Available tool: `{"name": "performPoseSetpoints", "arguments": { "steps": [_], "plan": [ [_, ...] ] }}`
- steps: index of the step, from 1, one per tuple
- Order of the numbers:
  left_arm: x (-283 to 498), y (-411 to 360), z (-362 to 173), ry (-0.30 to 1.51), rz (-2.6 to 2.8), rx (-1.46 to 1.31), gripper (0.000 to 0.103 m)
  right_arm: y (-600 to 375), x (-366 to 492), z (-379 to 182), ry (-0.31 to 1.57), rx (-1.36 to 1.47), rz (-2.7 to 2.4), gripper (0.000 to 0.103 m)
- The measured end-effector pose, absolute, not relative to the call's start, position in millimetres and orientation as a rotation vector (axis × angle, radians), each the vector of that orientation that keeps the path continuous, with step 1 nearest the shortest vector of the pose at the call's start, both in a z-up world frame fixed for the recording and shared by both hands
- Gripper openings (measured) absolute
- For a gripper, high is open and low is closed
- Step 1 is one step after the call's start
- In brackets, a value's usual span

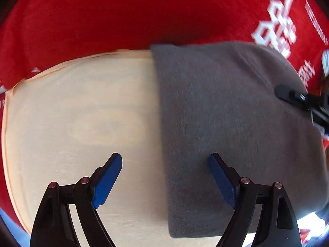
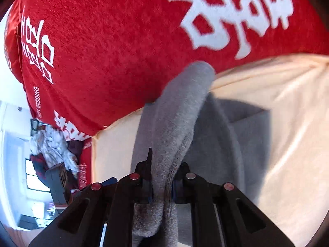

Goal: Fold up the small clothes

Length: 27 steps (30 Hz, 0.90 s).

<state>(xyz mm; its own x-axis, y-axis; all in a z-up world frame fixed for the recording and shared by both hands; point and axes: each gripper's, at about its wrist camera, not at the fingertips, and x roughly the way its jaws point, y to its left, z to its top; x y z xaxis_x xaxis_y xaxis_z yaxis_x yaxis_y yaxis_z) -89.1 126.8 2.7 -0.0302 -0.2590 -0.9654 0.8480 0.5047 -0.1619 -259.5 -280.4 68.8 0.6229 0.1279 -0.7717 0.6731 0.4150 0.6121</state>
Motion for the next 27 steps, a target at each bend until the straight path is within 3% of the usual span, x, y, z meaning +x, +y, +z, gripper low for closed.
{"name": "performPoseSetpoints", "arguments": {
  "steps": [4,5,6,8,20,22,23,27],
  "plan": [
    [-109.8,124.1,-13.3,1.34,-0.978,0.623,0.087,-294.8,-288.0,14.2,1.004,1.188,-0.491,0.014],
    [-113.7,125.8,-15.5,1.342,-0.971,0.636,0.087,-295.2,-292.1,5.8,1.014,1.223,-0.489,0.018],
    [-114.3,125.5,-15.8,1.343,-0.965,0.64,0.087,-296.6,-295.7,3.9,0.999,1.26,-0.501,0.033],
    [-112.1,130.7,-12.6,1.345,-0.955,0.635,0.086,-299.0,-304.0,7.2,0.992,1.284,-0.53,0.04],
    [-88.0,143.7,-11.7,1.368,-0.914,0.627,0.087,-234.4,-368.7,52.1,0.908,1.4,-0.444,0.041],
    [-93.0,145.5,-18.8,1.363,-0.915,0.652,0.091,-217.7,-359.4,49.7,1.02,1.3,-0.454,0.028],
    [-95.1,148.1,-22.8,1.362,-0.917,0.662,0.091,-213.0,-353.5,46.4,1.07,1.263,-0.466,0.007],
    [-94.4,159.8,-29.9,1.389,-0.927,0.653,0.091,-195.5,-346.1,26.5,1.21,1.132,-0.53,0.007]
  ]
}}
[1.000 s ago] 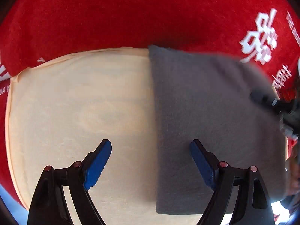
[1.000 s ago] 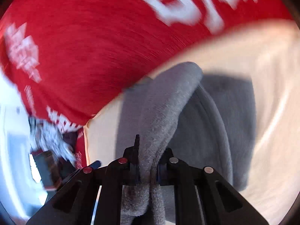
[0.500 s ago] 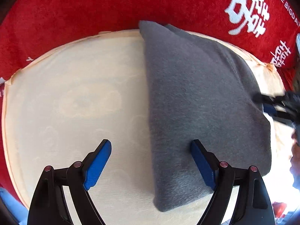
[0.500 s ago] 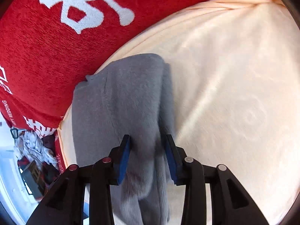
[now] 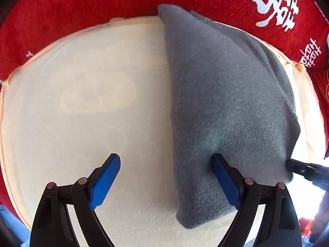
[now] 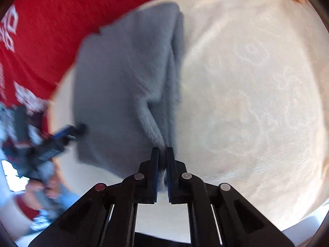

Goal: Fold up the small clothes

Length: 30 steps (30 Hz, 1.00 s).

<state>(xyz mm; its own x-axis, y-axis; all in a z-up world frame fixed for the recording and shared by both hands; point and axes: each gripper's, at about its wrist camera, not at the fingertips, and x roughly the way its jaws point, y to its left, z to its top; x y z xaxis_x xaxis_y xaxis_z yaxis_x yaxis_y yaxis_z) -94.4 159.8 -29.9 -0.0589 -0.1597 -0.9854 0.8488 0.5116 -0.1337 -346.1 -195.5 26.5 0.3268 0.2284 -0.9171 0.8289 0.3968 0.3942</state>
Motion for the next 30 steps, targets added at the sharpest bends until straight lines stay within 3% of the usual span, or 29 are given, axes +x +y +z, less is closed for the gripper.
{"name": "performPoseSetpoints", "arguments": {
  "steps": [2,6,16,22,30],
  "plan": [
    [-91.7,166.9,-28.6,1.394,-0.923,0.658,0.091,-195.7,-347.5,28.8,1.201,1.147,-0.549,0.008],
    [-87.7,181.9,-28.7,1.409,-0.916,0.667,0.091,-205.9,-372.3,35.7,1.216,1.17,-0.603,0.02],
    [-94.3,178.8,-28.8,1.414,-0.873,0.651,0.091,-227.6,-359.5,91.9,1.041,1.062,-0.652,0.02],
    [-103.4,172.4,-27.6,1.406,-0.855,0.682,0.092,-225.6,-329.2,52.4,1.193,1.058,-0.648,0.02],
    [-107.7,164.8,-27.0,1.411,-0.838,0.691,0.092,-216.9,-331.5,42.3,1.205,1.078,-0.638,0.023]
  ]
}}
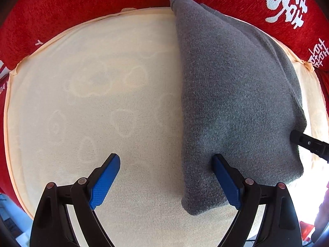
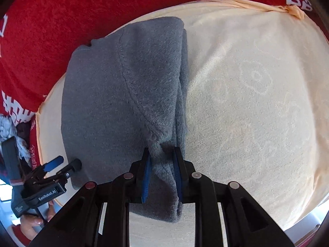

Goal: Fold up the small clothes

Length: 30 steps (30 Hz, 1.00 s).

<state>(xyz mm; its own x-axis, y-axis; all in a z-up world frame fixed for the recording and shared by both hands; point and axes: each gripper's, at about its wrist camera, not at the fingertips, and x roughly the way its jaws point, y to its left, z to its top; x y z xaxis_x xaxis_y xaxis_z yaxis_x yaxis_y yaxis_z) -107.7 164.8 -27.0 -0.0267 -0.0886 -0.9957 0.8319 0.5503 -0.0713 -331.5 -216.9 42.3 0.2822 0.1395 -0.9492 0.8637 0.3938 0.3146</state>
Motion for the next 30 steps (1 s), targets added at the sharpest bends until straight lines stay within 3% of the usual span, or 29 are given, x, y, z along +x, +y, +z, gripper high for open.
{"name": "performPoseSetpoints", "arguments": {
  "steps": [15,18,30],
  "plan": [
    [-108.6,151.5,-29.4,1.414,-0.839,0.694,0.092,-214.5,-311.2,29.3,1.225,1.085,-0.632,0.025],
    [-107.6,149.9,-31.3,1.406,-0.816,0.713,0.101,-214.9,-309.2,28.0,1.225,1.089,-0.632,0.025],
    [-107.0,146.4,-35.1,1.413,-0.828,0.727,0.101,-216.4,-311.7,26.3,1.213,1.115,-0.634,0.026]
  ]
}}
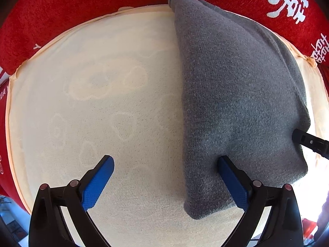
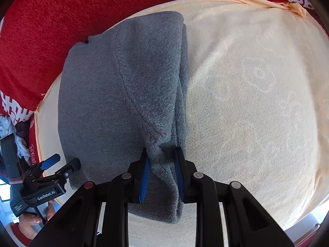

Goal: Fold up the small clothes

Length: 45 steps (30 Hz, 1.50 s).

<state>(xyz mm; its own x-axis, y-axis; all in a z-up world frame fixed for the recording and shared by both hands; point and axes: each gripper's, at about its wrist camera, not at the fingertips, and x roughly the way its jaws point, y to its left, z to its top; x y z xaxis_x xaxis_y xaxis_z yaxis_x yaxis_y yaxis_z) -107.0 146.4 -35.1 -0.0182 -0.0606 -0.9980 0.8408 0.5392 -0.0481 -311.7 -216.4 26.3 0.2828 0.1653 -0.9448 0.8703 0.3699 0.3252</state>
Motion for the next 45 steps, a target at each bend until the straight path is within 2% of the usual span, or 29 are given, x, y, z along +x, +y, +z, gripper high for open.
{"name": "performPoseSetpoints", "arguments": {
  "steps": [7,9,18,25,29,35,45],
  "plan": [
    [-104.6,142.6,-37.2,1.423,-0.842,0.729,0.101,-224.4,-318.5,33.0,1.197,1.144,-0.636,0.028],
    [-103.1,142.5,-37.5,1.428,-0.843,0.725,0.101,-226.1,-321.2,37.7,1.189,1.134,-0.655,0.035],
    [-87.0,139.8,-21.6,1.403,-0.853,0.686,0.101,-242.8,-331.7,65.7,1.098,1.105,-0.728,0.038],
    [-62.3,145.6,-2.9,1.421,-0.837,0.591,0.101,-263.9,-335.7,65.4,1.088,1.147,-0.717,0.039],
    [-41.1,140.4,4.7,1.466,-0.885,0.486,0.101,-277.4,-343.4,61.7,1.055,1.196,-0.694,0.048],
    [-30.1,115.2,-1.2,1.556,-0.987,0.38,0.101,-295.5,-350.8,42.3,1.017,1.31,-0.627,0.048],
    [-52.9,90.6,-19.2,1.593,-0.991,0.421,0.101,-311.6,-363.8,35.8,0.954,1.375,-0.531,0.049]
  ]
}}
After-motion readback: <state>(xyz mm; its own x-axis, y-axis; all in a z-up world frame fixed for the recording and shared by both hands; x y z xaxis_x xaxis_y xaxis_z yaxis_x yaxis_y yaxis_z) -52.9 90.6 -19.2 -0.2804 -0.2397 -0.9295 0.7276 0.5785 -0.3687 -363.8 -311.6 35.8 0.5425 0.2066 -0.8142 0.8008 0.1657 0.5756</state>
